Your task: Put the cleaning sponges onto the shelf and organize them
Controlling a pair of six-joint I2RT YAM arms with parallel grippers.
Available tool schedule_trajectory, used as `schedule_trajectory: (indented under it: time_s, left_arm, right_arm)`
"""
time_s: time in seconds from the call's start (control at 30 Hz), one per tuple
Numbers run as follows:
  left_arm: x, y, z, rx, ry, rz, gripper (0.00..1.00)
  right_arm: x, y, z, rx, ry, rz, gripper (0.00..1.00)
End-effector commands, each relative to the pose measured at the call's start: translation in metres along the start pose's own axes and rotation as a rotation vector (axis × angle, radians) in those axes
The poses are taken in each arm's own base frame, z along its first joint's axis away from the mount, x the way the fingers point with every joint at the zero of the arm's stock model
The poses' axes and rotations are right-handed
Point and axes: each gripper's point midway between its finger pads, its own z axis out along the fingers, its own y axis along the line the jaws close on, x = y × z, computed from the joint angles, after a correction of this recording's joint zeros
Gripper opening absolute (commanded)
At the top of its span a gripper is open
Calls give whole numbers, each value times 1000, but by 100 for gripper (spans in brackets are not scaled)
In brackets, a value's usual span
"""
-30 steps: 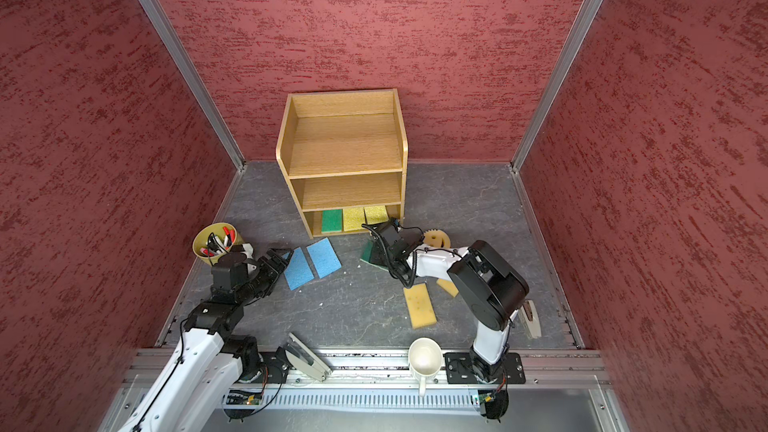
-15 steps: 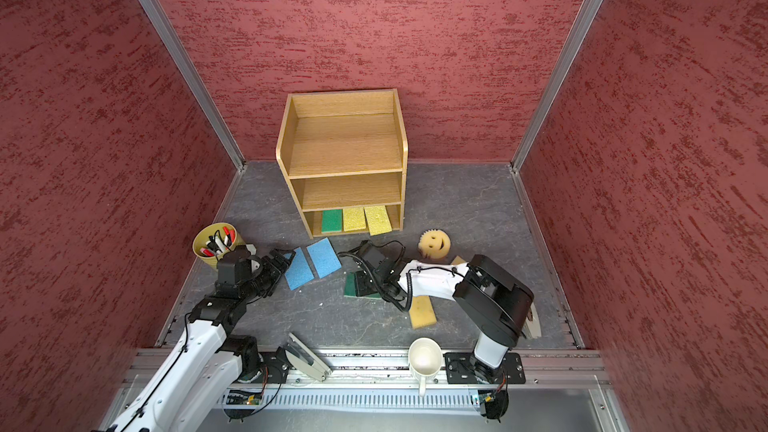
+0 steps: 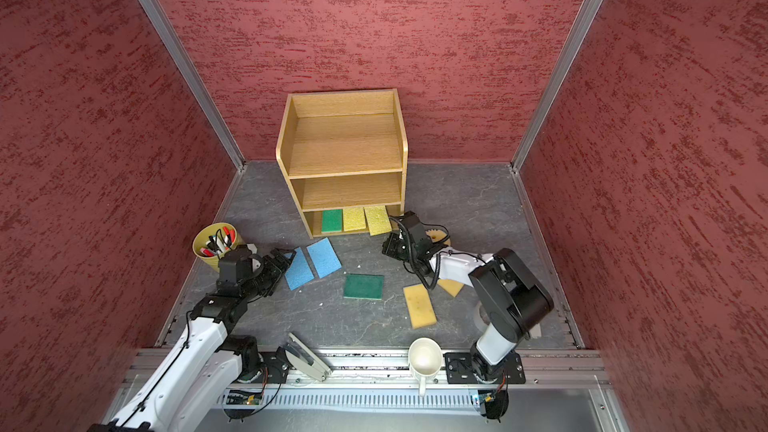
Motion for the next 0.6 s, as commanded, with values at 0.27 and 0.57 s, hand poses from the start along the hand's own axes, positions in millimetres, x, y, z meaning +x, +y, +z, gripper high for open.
schedule_trajectory:
  time_s: [0.27,0.57]
  left_arm:
    - [-9,-9,-2,24,-30,30,90]
    - [-7,-8,0,25,-22,18,90]
  right_arm:
    - [-38,6,27,-221,-252,264,0]
    - [-41,-10,55,-216,-291,355,0]
